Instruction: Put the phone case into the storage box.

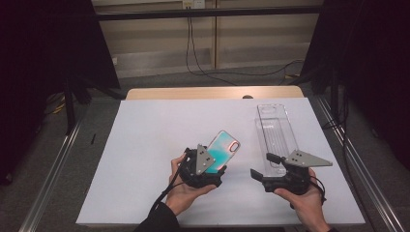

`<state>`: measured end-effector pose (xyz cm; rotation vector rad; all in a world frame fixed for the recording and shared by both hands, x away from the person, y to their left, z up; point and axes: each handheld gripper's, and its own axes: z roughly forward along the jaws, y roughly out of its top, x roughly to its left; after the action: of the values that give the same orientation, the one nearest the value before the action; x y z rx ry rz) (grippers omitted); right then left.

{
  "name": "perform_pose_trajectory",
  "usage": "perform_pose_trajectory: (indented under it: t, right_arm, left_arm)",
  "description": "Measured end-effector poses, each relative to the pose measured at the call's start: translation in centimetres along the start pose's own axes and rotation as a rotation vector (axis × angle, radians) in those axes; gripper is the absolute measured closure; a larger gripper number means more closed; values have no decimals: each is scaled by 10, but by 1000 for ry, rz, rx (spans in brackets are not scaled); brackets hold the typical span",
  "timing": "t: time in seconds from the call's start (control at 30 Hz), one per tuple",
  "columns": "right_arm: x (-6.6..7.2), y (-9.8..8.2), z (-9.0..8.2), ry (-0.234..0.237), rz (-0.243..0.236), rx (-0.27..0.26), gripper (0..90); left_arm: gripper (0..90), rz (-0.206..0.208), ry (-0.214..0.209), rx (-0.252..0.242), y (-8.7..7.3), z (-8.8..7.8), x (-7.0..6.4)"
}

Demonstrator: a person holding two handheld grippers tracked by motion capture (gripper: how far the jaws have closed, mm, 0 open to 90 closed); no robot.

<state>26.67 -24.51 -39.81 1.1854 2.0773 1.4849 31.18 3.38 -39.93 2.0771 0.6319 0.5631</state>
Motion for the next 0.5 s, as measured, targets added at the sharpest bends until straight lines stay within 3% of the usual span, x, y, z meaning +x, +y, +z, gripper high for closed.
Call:
perform_pose_trajectory:
  t: [0.3,0.4,0.5]
  right_arm:
    - [0,8,9,3,13,20,130]
    - [0,12,11,12,5,33,198]
    - [0,16,13,17,3,36,173]
  left_arm:
    - [170,7,7,-7,2,0,-2]
    - [170,7,4,-9,3,2,-5]
    - [170,13,1,-9,3,4,-7]
